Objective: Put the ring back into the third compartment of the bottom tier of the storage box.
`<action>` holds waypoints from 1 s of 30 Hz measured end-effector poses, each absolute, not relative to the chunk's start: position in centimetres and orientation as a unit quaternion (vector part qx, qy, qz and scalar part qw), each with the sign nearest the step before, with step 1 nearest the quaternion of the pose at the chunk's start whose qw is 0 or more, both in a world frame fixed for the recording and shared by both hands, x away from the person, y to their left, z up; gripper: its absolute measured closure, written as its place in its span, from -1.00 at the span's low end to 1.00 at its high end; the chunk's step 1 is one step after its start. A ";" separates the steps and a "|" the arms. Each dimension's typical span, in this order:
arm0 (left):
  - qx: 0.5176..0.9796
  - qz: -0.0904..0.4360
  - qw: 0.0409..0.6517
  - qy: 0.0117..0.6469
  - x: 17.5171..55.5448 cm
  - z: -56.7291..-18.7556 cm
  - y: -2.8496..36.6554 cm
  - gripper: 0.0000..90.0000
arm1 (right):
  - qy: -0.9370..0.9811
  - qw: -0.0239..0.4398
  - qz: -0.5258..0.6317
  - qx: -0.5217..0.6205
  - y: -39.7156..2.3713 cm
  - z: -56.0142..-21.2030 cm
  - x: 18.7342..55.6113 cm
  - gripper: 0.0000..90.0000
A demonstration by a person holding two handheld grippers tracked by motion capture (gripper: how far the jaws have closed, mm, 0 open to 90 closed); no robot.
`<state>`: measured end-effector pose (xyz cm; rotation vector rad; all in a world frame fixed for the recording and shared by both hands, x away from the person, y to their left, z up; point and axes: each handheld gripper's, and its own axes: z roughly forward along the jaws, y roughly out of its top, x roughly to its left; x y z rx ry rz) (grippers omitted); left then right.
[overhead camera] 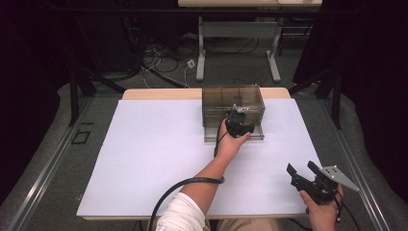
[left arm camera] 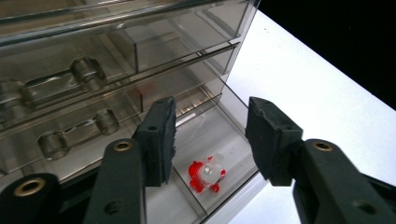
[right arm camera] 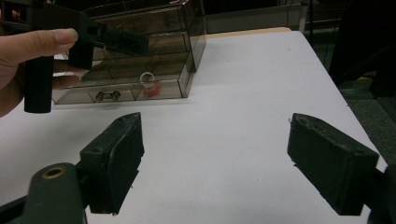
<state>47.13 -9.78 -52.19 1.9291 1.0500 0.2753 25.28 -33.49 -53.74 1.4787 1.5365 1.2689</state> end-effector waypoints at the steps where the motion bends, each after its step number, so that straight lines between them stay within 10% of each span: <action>1: 0.782 0.114 0.446 0.420 47.1 -52.1 -9.6 0.07 | 0.588 0.323 0.483 0.563 -33.5 -53.7 25.3 -0.60; 30: 0.757 0.140 0.463 0.439 46.6 -50.3 -5.0 -0.30 | 0.587 0.323 0.482 0.564 -33.3 -53.8 25.3 -0.60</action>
